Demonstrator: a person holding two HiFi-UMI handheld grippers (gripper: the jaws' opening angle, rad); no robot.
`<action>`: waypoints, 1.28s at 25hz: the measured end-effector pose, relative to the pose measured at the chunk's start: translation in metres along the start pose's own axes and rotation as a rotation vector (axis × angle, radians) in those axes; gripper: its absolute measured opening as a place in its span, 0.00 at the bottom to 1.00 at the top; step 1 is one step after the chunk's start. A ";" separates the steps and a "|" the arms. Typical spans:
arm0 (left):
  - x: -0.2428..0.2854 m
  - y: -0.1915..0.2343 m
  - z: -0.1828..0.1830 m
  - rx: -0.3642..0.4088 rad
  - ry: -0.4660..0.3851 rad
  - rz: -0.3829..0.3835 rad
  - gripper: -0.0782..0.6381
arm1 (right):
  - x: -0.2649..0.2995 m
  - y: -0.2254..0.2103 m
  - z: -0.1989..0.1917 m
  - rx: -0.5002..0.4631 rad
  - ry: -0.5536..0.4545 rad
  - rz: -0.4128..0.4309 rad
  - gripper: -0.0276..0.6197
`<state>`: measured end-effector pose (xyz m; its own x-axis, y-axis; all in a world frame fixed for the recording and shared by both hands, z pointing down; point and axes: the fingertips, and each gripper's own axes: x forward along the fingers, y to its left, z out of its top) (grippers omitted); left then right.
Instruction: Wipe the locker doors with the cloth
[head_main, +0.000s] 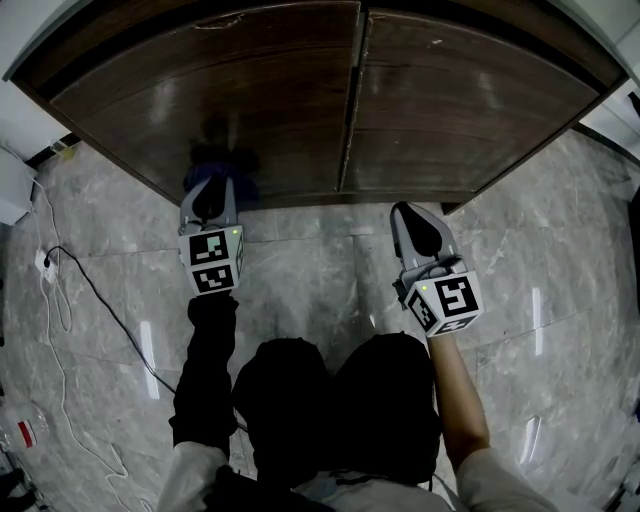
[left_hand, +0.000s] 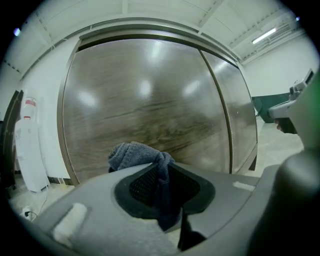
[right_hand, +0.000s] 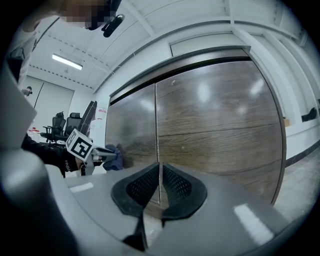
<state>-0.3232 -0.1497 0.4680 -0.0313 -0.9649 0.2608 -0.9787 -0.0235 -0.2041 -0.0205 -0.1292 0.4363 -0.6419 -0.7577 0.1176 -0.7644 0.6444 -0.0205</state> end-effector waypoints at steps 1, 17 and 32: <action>-0.001 0.000 0.008 0.003 -0.013 0.002 0.20 | -0.001 -0.001 0.000 0.001 -0.001 0.000 0.08; -0.028 0.002 0.147 0.050 -0.193 0.009 0.20 | -0.016 -0.011 0.003 0.028 -0.024 -0.010 0.08; -0.050 0.011 0.231 0.076 -0.353 0.051 0.20 | -0.019 -0.007 -0.018 0.073 0.028 -0.016 0.08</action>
<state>-0.2860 -0.1621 0.2350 0.0058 -0.9959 -0.0901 -0.9593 0.0199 -0.2816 -0.0022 -0.1175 0.4518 -0.6280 -0.7644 0.1460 -0.7779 0.6219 -0.0903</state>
